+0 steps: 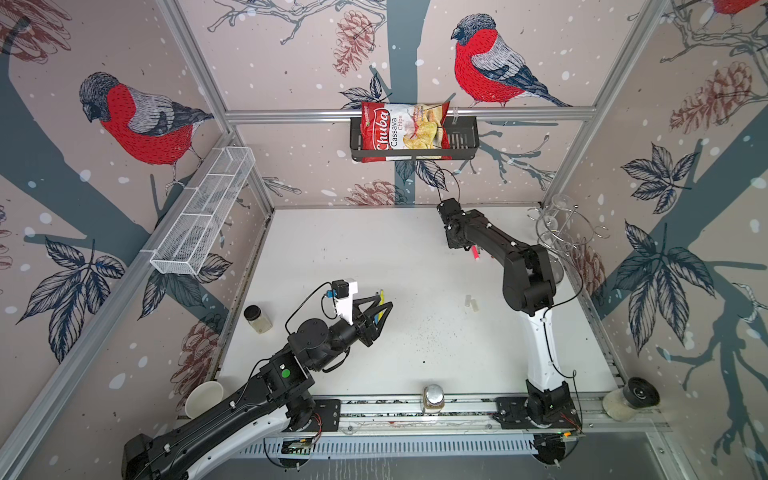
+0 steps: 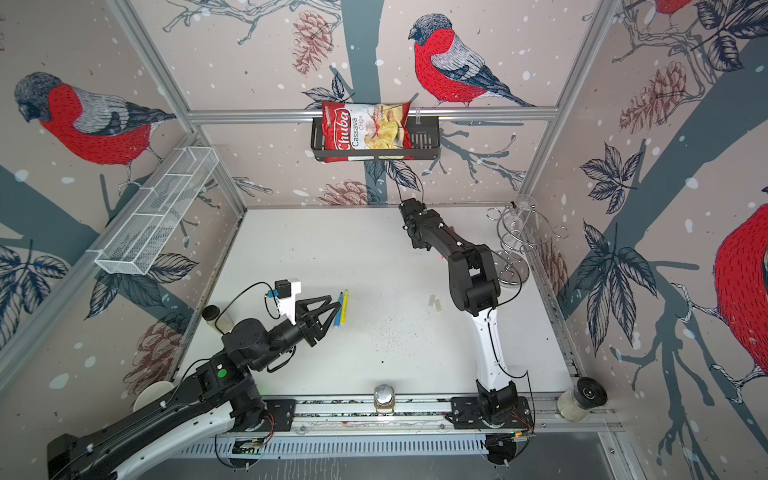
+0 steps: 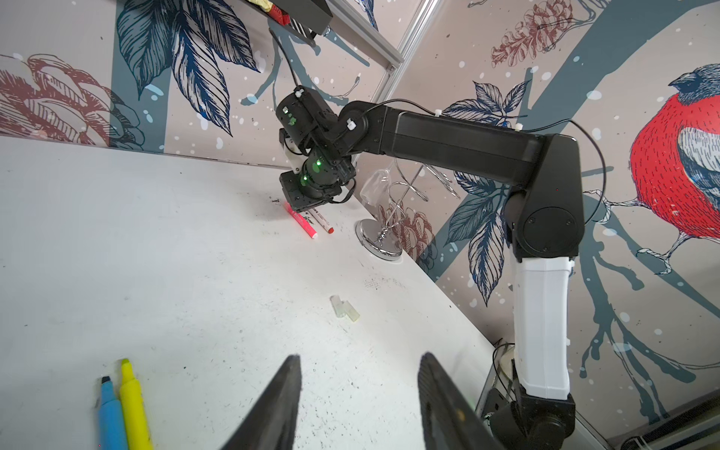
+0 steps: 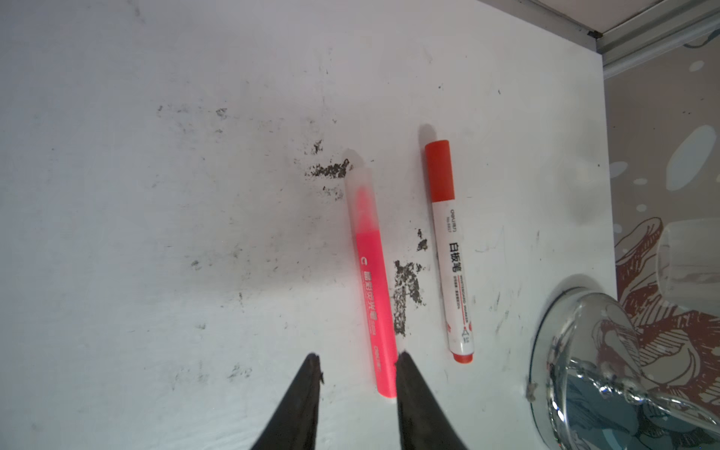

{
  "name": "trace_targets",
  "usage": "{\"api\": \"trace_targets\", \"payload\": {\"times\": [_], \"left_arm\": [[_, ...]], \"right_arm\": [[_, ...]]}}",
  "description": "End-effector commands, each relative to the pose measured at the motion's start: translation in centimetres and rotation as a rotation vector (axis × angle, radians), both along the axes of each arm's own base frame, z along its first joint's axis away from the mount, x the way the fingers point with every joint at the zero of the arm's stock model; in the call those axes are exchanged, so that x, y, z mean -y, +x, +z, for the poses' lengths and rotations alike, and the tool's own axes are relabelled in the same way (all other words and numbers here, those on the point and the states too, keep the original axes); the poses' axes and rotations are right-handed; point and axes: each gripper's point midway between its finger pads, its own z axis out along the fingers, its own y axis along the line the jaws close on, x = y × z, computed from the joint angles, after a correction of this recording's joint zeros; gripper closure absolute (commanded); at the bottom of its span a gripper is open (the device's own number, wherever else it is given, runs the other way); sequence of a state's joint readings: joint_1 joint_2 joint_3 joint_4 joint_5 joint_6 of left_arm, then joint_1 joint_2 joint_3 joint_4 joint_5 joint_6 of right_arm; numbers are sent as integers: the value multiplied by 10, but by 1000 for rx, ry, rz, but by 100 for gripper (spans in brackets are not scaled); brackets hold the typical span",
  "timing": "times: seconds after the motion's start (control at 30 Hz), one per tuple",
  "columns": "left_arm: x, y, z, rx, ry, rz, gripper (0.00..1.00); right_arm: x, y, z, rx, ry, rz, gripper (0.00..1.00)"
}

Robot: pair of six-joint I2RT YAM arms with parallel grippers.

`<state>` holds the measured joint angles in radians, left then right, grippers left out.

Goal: Insert the pens into the pen caps
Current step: 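Lower the pink highlighter beside the red-capped marker and open the right gripper, then lift the right gripper away while the left gripper moves over the blue highlighter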

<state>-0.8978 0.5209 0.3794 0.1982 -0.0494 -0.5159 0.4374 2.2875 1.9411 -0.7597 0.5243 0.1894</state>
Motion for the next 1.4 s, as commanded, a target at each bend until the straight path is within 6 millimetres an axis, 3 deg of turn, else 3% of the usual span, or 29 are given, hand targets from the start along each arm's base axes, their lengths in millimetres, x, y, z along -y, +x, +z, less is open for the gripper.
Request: {"api": "trace_targets", "payload": {"times": [0.0, 0.5, 0.73, 0.97, 1.17, 1.37], "left_arm": [[-1, 1, -1, 4, 6, 9, 51], [-3, 4, -7, -21, 19, 31, 50], [-3, 15, -27, -90, 97, 78, 50], [-10, 33, -59, -214, 218, 198, 50], [-22, 46, -109, -365, 327, 256, 53], [-30, 51, -143, -431, 391, 302, 55]], "right_arm": [[-2, 0, 7, 23, 43, -9, 65], [6, -12, 11, 24, 162, -24, 64], [-7, -26, 33, 57, 272, 18, 63], [-26, -44, 64, 102, 385, 73, 60], [-41, -62, 85, 132, 417, 112, 55], [-64, -81, 108, 160, 457, 193, 53]]}}
